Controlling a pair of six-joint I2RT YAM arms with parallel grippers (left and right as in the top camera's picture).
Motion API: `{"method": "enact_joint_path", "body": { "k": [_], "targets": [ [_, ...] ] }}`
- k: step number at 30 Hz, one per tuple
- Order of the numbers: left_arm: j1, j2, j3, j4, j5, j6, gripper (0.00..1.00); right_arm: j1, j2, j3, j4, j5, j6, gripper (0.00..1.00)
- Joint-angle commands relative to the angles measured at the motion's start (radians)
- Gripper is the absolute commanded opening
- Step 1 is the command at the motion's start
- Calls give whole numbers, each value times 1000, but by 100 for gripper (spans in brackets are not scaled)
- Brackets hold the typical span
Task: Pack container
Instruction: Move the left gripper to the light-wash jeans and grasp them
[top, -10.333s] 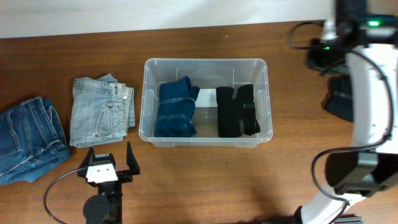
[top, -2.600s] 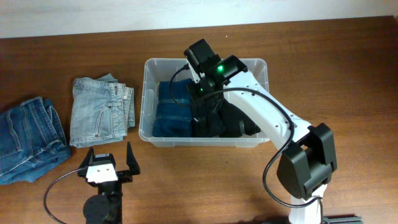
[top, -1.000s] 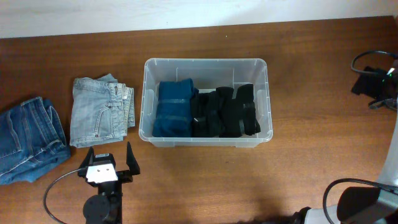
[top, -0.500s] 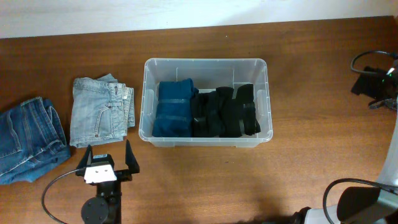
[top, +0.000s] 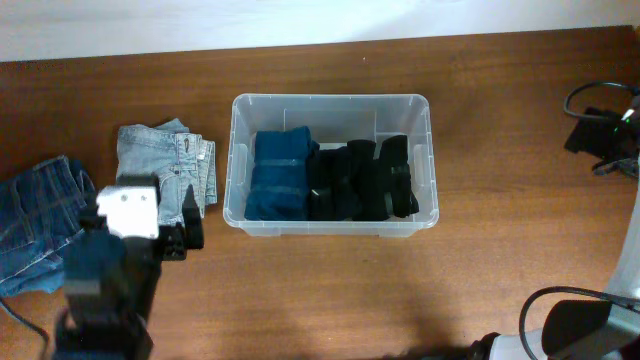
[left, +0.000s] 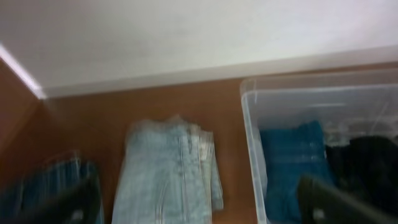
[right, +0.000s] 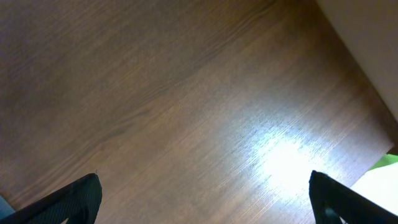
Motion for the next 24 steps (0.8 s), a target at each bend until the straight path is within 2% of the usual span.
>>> {"method": "enact_joint_path", "body": {
  "k": [1, 4, 7, 11, 14, 18, 24],
  "targets": [
    [4, 269, 318, -216, 106, 79, 99, -3, 4, 6, 0, 16, -6, 99],
    [4, 464, 578, -393, 93, 80, 99, -3, 4, 6, 0, 16, -6, 99],
    [4, 551, 678, -412, 86, 79, 99, -3, 4, 6, 0, 16, -6, 99],
    [4, 579, 702, -411, 79, 80, 99, -3, 4, 6, 0, 16, -6, 99],
    [5, 584, 702, -411, 4, 74, 100, -3, 4, 6, 0, 16, -6, 99],
    [48, 610, 702, -460, -118, -105, 99, -3, 4, 6, 0, 16, -6, 99],
    [178, 715, 700, -481, -94, -111, 99, -3, 4, 6, 0, 16, -6, 98]
  ]
}}
